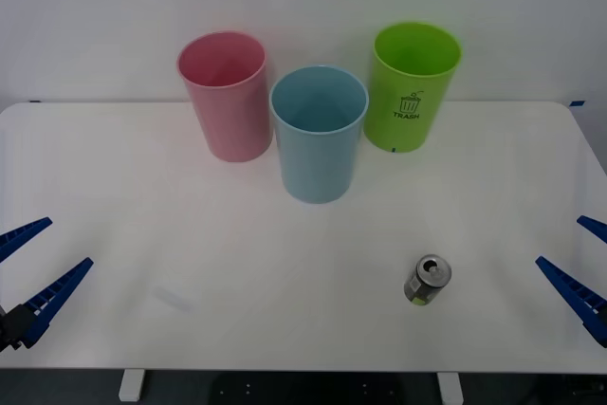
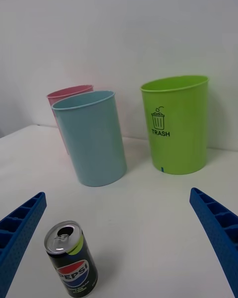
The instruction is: Grasp the object on the table and drop it into the matching bin: aluminum can to the light blue bin, PET bottle to the pink bin.
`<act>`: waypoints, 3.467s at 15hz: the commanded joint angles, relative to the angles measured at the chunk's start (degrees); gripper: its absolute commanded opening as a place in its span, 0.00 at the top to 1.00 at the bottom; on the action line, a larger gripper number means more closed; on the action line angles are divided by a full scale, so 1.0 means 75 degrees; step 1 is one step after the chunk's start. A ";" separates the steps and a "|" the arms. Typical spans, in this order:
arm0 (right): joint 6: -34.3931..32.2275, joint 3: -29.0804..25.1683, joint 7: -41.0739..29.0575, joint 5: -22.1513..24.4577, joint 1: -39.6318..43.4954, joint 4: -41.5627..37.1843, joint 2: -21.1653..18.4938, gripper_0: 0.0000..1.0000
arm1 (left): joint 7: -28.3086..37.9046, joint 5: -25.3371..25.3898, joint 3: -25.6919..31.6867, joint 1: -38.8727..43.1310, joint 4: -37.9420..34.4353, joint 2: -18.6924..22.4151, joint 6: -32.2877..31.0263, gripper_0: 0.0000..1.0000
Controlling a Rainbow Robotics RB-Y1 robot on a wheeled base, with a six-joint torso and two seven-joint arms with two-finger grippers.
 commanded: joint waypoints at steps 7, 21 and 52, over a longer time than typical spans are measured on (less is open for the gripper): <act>0.0075 0.0215 0.0012 0.0003 0.0251 -0.0060 0.0043 0.00 | 0.0000 0.0000 0.0000 0.0000 0.0000 0.0000 0.0000 0.00; -0.0616 0.0707 0.1523 0.0284 0.0474 0.1030 -0.0449 0.00 | 0.0000 0.0000 0.0000 0.0000 0.0000 0.0000 0.0000 0.00; 0.2232 0.3133 0.2391 0.0589 -0.0452 0.1686 0.0477 0.00 | 0.0000 0.0000 0.0000 0.0000 0.0000 0.0000 0.0000 0.00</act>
